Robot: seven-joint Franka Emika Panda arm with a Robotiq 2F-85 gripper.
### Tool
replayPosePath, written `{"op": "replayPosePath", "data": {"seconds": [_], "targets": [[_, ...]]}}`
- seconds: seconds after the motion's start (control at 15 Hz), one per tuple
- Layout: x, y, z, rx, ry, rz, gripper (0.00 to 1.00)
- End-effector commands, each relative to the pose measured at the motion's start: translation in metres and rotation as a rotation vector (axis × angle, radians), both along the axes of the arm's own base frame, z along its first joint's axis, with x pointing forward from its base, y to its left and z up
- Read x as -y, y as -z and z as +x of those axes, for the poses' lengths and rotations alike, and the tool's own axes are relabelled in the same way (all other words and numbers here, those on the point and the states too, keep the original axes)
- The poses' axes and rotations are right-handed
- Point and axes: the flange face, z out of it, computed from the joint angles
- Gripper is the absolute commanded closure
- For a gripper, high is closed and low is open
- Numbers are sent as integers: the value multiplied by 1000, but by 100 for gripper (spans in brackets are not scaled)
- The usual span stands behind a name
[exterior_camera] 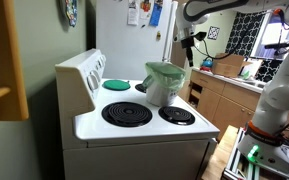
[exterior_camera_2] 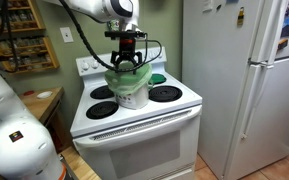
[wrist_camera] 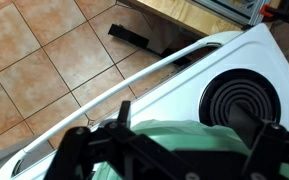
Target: Open the waste bin lid
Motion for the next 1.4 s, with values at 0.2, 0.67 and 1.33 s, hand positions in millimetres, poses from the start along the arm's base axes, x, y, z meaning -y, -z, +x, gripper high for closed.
{"op": "replayPosePath", "data": {"seconds": [0.2,0.67,1.33], "targets": [[1,0,0,-2,2,-1,0],[1,0,0,-3,2,-1,0],[-97,1,-54,102,-78,-238,0]]}}
